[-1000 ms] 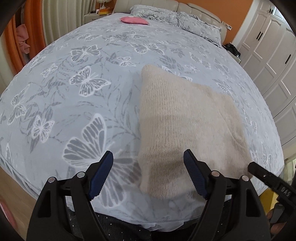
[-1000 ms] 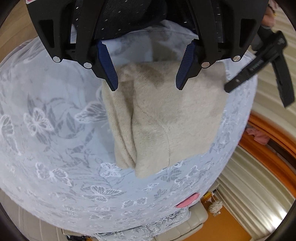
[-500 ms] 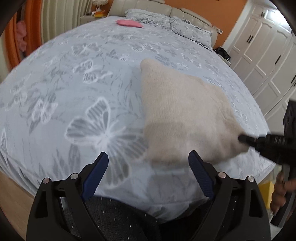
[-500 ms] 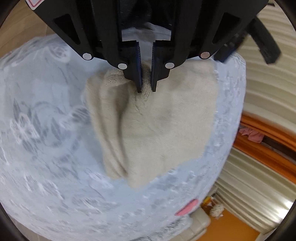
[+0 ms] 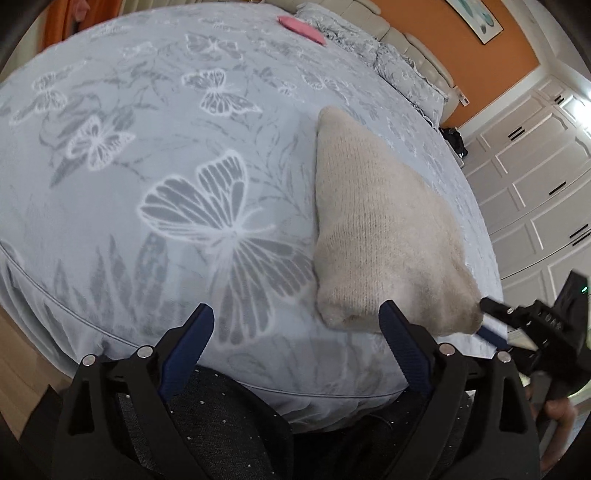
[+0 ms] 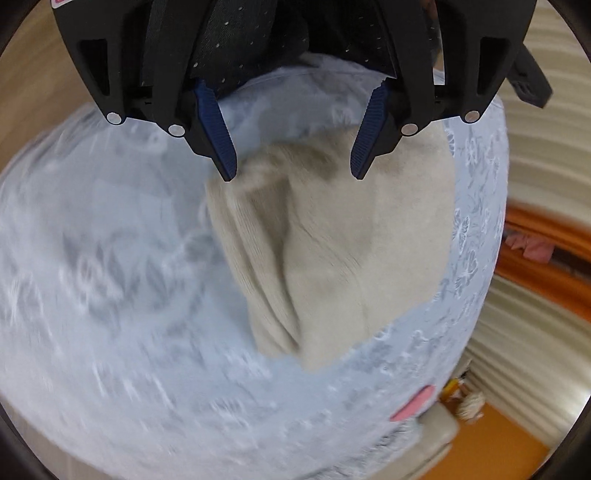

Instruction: Fold small clothes

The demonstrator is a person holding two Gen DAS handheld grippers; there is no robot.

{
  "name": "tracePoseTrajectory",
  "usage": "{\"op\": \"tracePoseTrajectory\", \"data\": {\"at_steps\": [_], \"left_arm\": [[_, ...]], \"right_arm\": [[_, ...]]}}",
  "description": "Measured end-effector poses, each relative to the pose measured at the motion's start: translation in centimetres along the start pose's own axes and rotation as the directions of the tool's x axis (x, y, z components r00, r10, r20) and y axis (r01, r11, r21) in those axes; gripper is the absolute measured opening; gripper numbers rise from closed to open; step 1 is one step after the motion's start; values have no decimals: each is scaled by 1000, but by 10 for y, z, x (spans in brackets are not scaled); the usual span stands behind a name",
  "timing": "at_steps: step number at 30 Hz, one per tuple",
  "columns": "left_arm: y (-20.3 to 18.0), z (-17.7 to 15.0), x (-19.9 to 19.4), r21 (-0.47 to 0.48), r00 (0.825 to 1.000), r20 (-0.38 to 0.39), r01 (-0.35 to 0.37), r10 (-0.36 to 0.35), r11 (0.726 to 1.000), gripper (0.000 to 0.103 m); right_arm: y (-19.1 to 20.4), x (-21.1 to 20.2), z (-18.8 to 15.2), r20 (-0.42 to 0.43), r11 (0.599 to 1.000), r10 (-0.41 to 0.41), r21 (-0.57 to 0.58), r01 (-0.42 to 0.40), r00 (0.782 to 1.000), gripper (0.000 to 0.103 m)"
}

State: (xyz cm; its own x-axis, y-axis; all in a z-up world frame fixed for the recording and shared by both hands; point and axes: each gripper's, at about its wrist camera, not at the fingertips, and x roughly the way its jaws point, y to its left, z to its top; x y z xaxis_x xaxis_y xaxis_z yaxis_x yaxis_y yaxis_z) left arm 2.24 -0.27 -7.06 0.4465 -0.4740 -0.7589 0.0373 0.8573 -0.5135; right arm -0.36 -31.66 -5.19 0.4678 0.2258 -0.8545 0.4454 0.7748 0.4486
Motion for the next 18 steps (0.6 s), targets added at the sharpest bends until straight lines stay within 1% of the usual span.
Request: {"op": "tracePoseTrajectory", "data": {"at_steps": [2,3,4,5,6,7,9,10,11,13,14,15,16,17,18], "left_arm": [[-1,0,0,4,1000,0,4,-4,1000,89],[-1,0,-1,6,1000,4,8,-8,1000,89],[-1,0,-2,6,1000,11,15,-15,1000,89],[0,0,-3,3,1000,13,19,-19,1000,90],[1,0,-4,-4,1000,16,23,-23,1000,90],[3,0,-4,-14,999,17,29,-29,999,91],[8,0,-5,-39,999,17,41,-40,998,91],[10,0,-5,-49,999,16,42,-42,998,91],[11,0,-4,-61,999,13,50,-49,997,91],[12,0,-3,-67,998,7,56,-56,996,91],[11,0,-3,-64,998,6,60,-60,996,91],[11,0,-3,-59,998,7,63,-63,996,91],[10,-1,-5,-54,998,10,69,-68,996,91],[10,0,-5,-54,997,13,72,-72,996,92],[11,0,-6,-58,997,15,75,-75,995,92]], "right_arm": [[-2,12,2,-8,999,-17,30,17,1000,69],[-1,18,4,-20,999,-15,37,16,1000,65],[3,26,6,-37,999,15,39,-13,999,54],[7,31,7,-54,999,37,41,-35,998,22],[13,33,8,-59,998,41,45,-38,997,22],[28,29,10,-40,997,71,13,-71,997,22],[60,19,14,-34,989,137,-48,-139,990,20],[92,9,19,-36,974,203,-95,-205,979,20],[112,3,21,-39,962,241,-124,-244,970,20],[179,-14,26,-69,903,362,-222,-368,930,20],[202,-18,26,-88,878,399,-250,-408,913,19],[234,-21,23,-125,842,435,-294,-452,892,19],[265,-22,16,-157,814,439,-348,-466,885,19],[298,-19,4,-181,786,415,-422,-452,892,19],[318,-14,-5,-195,767,388,-474,-433,901,19]]}}
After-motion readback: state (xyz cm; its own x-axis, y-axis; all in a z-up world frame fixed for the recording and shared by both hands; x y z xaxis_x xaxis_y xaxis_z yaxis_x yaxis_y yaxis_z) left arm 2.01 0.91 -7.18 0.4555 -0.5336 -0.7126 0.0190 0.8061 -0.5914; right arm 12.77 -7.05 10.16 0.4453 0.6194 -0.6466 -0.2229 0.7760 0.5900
